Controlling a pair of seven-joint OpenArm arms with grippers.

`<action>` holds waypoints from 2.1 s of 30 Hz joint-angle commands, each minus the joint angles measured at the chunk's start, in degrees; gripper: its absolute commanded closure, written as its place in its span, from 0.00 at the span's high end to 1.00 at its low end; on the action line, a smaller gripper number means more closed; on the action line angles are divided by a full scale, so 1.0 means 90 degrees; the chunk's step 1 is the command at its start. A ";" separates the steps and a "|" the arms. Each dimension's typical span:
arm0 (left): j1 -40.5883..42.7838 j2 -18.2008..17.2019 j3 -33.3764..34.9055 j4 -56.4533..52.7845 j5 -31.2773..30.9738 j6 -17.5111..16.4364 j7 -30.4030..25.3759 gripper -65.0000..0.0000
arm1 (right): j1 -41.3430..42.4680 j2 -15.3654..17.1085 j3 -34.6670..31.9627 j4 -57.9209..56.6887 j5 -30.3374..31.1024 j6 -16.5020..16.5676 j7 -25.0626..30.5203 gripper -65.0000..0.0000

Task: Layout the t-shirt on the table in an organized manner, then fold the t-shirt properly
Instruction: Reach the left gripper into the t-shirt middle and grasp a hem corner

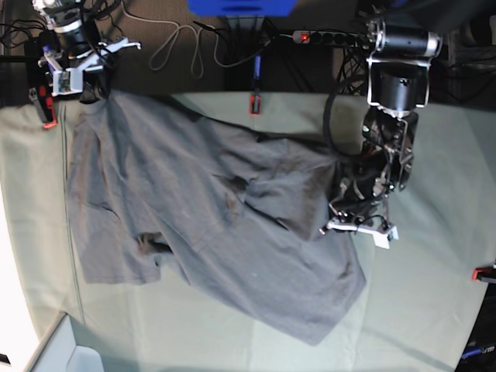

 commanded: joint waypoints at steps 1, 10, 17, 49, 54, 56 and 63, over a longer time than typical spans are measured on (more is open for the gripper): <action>-0.0198 -0.0027 0.0000 0.0196 -0.0024 -0.0052 -0.0039 0.03 | -0.0060 0.0023 0.0036 0.0130 0.0098 0.0106 0.0165 0.00; -0.0482 0.0120 0.1378 0.1397 0.0719 0.0661 -0.0107 0.00 | -0.0050 0.0042 0.0036 0.0140 0.0098 0.0106 0.0165 0.00; -0.1136 0.1155 0.2940 0.0557 0.3073 0.1237 -0.0957 0.01 | 0.0038 0.0052 0.0036 0.0169 0.0088 0.0106 0.0155 0.00; -0.0677 0.1106 0.1846 0.0157 0.2145 0.1169 -0.1026 0.61 | 0.0936 0.0335 -0.0013 0.0179 0.0088 0.0106 -0.0998 0.00; -0.0902 0.1155 0.1837 -0.0420 0.1842 0.0388 -0.1026 0.60 | 0.1014 0.0335 -0.0013 0.0169 0.0088 0.0106 -0.0998 0.00; -0.0931 0.1155 0.1837 -0.0566 0.1842 0.0095 -0.0996 0.56 | 0.1024 0.0335 -0.0013 0.0160 0.0088 0.0106 -0.0998 0.00; -0.0902 0.1106 0.1749 -0.0322 0.1617 -0.0023 -0.1035 0.00 | 0.1044 0.0345 -0.0003 0.0150 0.0088 0.0106 -0.0998 0.00</action>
